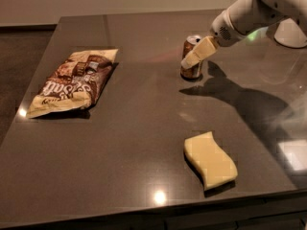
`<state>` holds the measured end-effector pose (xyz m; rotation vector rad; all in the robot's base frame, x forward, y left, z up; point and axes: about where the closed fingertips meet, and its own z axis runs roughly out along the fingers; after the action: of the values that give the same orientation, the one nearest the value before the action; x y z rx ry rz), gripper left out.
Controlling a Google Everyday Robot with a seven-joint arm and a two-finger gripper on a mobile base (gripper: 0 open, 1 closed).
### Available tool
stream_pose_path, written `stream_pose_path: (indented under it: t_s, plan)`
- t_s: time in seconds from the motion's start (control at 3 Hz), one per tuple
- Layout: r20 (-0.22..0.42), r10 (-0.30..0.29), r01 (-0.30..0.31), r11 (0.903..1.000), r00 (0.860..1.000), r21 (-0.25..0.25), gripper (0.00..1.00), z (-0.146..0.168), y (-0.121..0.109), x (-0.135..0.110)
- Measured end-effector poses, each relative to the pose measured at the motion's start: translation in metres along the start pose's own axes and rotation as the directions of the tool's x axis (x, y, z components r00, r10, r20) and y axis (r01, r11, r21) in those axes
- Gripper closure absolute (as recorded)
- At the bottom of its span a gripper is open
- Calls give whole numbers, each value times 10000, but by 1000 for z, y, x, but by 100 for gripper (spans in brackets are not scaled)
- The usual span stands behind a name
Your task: Move orange can near brown chip bag
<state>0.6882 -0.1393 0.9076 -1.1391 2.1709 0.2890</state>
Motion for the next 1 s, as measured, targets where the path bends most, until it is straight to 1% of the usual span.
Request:
stream_pose_path:
  t_s: [0.33,0.67,1.0]
  plan:
    - [119,32,-30,9999,9999,-121,17,6,4,-5]
    - [185,44,-39,9996,9998,-276,40,8,9,-9]
    - [301,-81,94,9991,9995,-425,64,7,19,-18]
